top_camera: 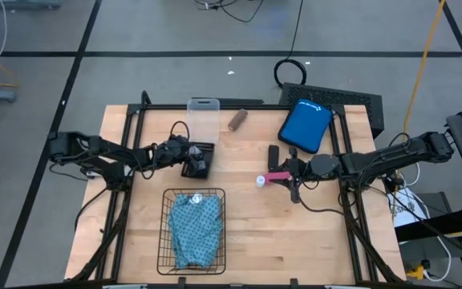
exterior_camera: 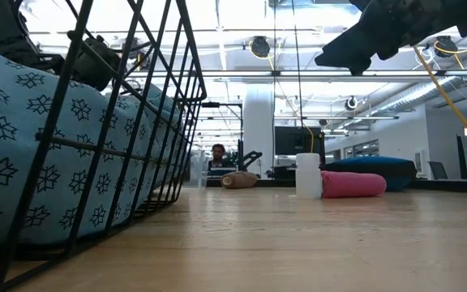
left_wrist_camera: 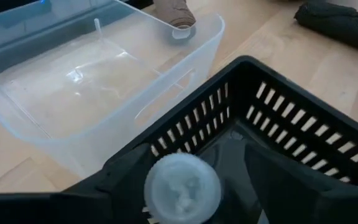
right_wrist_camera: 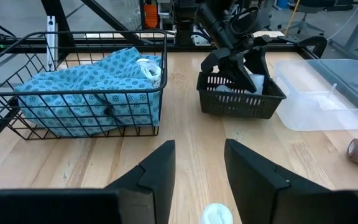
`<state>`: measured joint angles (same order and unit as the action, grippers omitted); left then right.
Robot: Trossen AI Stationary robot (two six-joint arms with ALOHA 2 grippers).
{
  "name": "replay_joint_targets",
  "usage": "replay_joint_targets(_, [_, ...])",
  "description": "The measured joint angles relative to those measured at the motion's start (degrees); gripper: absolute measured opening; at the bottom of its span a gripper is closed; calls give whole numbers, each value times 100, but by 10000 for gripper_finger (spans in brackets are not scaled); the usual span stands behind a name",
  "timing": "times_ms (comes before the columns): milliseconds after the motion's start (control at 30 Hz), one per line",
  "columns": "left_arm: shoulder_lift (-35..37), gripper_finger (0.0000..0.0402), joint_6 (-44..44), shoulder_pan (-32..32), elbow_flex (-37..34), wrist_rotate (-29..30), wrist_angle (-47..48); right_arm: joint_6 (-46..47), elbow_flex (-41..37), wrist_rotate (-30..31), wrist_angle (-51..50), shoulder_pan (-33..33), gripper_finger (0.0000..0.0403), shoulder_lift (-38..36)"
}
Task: Pick & place medical supplies in basket/bin
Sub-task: Put the bottom white pill bottle into the black bin
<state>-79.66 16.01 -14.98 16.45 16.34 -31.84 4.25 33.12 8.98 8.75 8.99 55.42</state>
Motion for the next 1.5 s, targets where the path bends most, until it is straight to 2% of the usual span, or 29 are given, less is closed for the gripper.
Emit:
replay_joint_targets(200, [0,295,108,0,0,-2,-2,0,0,-1,-4,0,128,0])
replay_joint_targets(567, [0,278,268,25,0,-22,-11,-2,0,-3,-4,0,128,0])
replay_joint_targets(1500, [7,280,247,234,188,-37,-122,0,-2,-5,-13,0,128,0])
